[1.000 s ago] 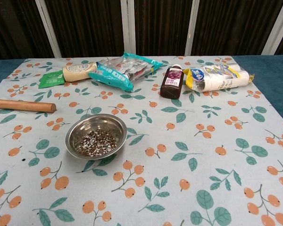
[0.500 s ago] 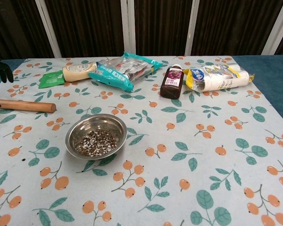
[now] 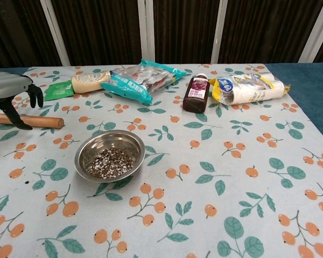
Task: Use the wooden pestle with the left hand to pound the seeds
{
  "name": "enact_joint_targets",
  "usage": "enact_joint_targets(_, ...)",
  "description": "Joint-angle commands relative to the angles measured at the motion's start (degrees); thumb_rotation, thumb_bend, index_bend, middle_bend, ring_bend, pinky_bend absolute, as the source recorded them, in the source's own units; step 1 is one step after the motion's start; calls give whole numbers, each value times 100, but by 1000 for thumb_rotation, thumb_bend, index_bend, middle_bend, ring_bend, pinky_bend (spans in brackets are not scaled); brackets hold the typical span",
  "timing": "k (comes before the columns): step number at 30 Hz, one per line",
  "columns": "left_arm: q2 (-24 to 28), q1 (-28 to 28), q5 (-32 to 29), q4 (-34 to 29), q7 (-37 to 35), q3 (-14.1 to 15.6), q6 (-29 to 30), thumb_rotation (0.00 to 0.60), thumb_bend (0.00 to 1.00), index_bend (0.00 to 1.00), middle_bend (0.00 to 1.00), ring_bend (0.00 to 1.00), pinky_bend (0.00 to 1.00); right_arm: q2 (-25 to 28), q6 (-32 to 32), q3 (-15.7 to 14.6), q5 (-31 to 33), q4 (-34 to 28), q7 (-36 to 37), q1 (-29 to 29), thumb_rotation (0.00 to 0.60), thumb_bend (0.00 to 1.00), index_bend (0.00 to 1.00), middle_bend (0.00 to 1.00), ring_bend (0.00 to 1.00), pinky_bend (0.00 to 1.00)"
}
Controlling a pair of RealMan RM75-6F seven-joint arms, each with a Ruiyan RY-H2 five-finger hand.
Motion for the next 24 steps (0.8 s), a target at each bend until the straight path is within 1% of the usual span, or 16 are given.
enact_joint_targets(1, -130, -86, -33, 109, -23, 2, -57, 600, 275, 381, 367, 23, 0, 3, 0, -3, -2, -2, 1, -1, 600, 370, 0, 0, 0, 0)
enact_joint_targets(13, -402, -243, -75, 322, -76, 52, -157, 600, 277, 425, 417, 38, 0, 13, -11, -13, 20, -25, 4, -9, 600, 370, 0, 0, 0, 0)
enact_joint_targets(16, -455, -281, -50, 361, -87, 72, -166, 600, 303, 434, 432, 38, 0, 15, -12, -10, 37, -26, 8, -11, 600, 370, 0, 0, 0, 0)
enact_joint_targets(20, -450, -301, -17, 357, -149, 80, -149, 600, 331, 443, 449, 38, 0, 16, -22, -10, 51, -22, 18, -11, 600, 370, 0, 0, 0, 0)
enact_joint_targets(24, -381, -312, 10, 329, -148, 120, -161, 600, 334, 448, 452, 38, 0, 16, -15, -9, 54, -25, 19, -15, 600, 370, 0, 0, 0, 0)
